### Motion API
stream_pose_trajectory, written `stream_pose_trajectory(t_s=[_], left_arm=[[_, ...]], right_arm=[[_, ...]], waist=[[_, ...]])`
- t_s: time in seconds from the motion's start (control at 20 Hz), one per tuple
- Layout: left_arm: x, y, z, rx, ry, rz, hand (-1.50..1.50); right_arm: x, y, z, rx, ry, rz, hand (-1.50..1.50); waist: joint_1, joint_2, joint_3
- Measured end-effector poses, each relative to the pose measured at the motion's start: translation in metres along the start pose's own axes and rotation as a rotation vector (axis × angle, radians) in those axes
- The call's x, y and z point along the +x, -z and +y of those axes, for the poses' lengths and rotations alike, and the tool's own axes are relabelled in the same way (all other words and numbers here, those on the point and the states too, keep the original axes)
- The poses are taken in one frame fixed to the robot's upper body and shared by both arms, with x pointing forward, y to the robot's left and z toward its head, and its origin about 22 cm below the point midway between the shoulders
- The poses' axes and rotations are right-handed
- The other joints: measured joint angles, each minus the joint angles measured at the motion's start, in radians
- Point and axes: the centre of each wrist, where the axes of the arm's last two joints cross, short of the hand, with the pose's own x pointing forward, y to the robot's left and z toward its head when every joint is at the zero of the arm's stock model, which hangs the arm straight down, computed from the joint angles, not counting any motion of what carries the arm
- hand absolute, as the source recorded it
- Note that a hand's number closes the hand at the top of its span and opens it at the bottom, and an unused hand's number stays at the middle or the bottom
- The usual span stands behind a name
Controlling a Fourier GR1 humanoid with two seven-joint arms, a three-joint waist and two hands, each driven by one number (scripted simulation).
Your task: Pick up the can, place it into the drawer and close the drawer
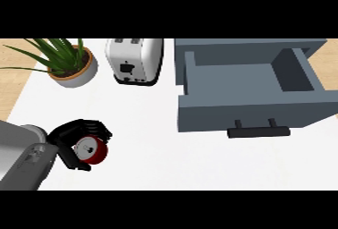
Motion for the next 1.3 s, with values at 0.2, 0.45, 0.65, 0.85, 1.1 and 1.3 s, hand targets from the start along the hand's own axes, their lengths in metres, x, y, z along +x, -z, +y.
stream_pose_trajectory(t_s=[0.2, 0.45, 0.65, 0.85, 1.1, 1.3], left_arm=[[0.001, 0.011, -0.007, -0.052, -0.014, -0.006, 1.5], [0.002, 0.029, -0.022, -0.13, -0.045, -0.034, 1.5], [0.007, 0.041, -0.031, -0.162, -0.08, -0.092, 1.5], [0.002, 0.044, -0.033, 0.115, -0.201, -0.267, 1.5], [0.006, 0.056, -0.039, 0.517, -0.306, -0.459, 1.5], [0.043, 0.079, -0.051, 0.661, -0.288, -0.543, 1.5]], right_arm=[[0.0, -0.001, -0.001, -0.008, 0.008, 0.0, -1.5], [-0.003, -0.004, -0.003, -0.022, 0.014, 0.0, -1.5], [0.001, -0.009, -0.002, -0.034, 0.016, 0.003, -1.5], [0.002, -0.012, -0.002, -0.055, 0.011, 0.004, -1.5], [0.004, -0.018, -0.003, -0.07, 0.006, 0.006, -1.5], [0.005, -0.021, -0.001, -0.069, 0.008, 0.011, -1.5]], waist=[[0.007, -0.002, -0.001], [0.014, -0.002, -0.004], [0.02, -0.005, -0.004], [0.041, -0.007, -0.003], [0.053, -0.014, -0.002], [0.053, -0.015, -0.001]])
